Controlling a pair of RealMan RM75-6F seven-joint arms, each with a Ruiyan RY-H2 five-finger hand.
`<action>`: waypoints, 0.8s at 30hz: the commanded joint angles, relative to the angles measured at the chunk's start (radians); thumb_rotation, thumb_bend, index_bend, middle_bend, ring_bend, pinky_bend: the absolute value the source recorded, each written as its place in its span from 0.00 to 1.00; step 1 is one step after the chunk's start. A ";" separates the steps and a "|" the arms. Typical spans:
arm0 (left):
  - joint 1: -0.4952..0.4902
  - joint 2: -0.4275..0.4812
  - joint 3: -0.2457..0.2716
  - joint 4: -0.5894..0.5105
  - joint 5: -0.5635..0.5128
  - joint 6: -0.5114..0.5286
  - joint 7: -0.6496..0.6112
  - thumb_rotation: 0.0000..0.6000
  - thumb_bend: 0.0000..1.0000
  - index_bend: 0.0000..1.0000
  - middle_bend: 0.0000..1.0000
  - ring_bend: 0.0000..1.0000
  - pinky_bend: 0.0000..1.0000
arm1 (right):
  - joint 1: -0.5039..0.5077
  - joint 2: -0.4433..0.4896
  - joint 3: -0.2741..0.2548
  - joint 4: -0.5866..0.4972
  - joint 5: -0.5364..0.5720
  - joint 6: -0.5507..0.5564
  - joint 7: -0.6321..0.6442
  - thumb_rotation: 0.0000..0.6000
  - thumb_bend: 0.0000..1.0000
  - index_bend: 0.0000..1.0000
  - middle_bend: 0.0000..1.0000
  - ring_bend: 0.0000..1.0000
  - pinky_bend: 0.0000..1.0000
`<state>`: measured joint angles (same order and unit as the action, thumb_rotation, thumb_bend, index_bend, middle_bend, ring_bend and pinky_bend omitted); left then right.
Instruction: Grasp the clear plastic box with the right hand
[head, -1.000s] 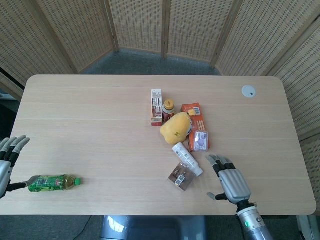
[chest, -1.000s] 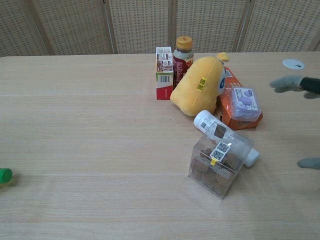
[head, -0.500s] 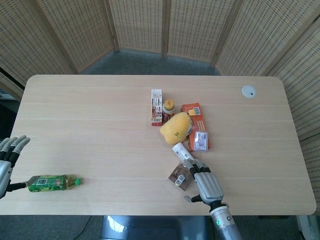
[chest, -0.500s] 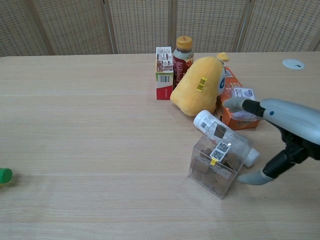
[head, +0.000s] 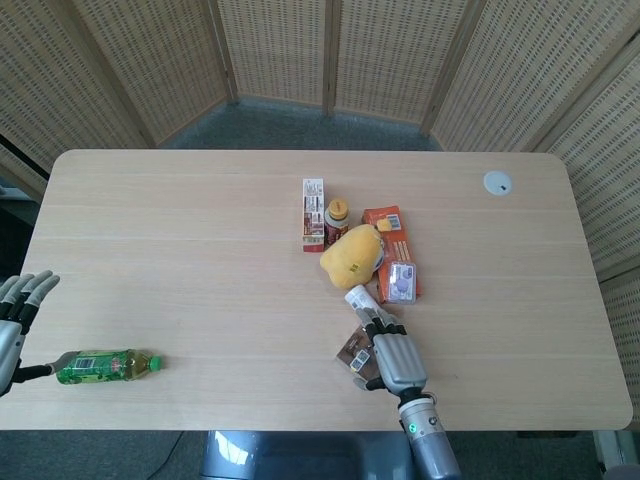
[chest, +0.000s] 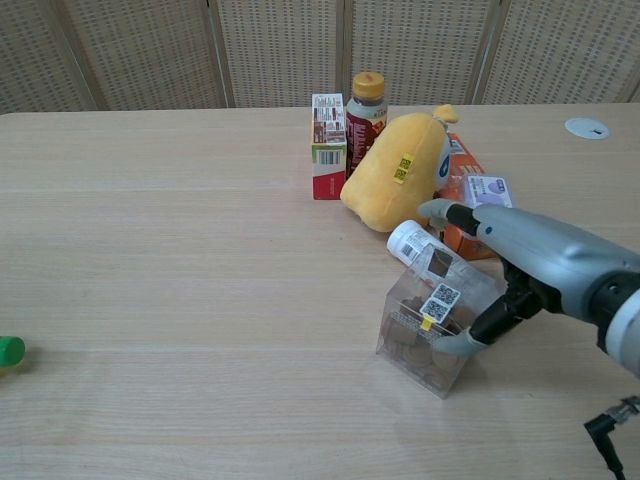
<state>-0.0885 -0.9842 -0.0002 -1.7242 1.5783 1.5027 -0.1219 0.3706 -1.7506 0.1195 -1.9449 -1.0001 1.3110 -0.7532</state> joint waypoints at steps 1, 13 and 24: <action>0.001 0.000 -0.001 -0.001 0.000 0.002 0.000 1.00 0.06 0.08 0.00 0.00 0.00 | 0.004 -0.025 -0.001 0.032 -0.007 0.012 0.019 1.00 0.00 0.00 0.00 0.00 0.00; 0.007 0.006 -0.004 0.001 -0.004 0.010 -0.008 1.00 0.07 0.08 0.00 0.00 0.00 | -0.029 -0.101 -0.023 0.203 -0.122 0.065 0.175 1.00 0.00 0.12 0.19 0.30 0.43; 0.009 0.007 -0.004 0.000 0.000 0.012 -0.011 1.00 0.06 0.08 0.00 0.00 0.00 | -0.042 -0.096 -0.036 0.193 -0.219 0.091 0.221 1.00 0.01 0.36 0.45 0.54 0.65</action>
<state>-0.0798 -0.9771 -0.0044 -1.7244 1.5784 1.5151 -0.1328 0.3300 -1.8487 0.0849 -1.7442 -1.2033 1.3950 -0.5375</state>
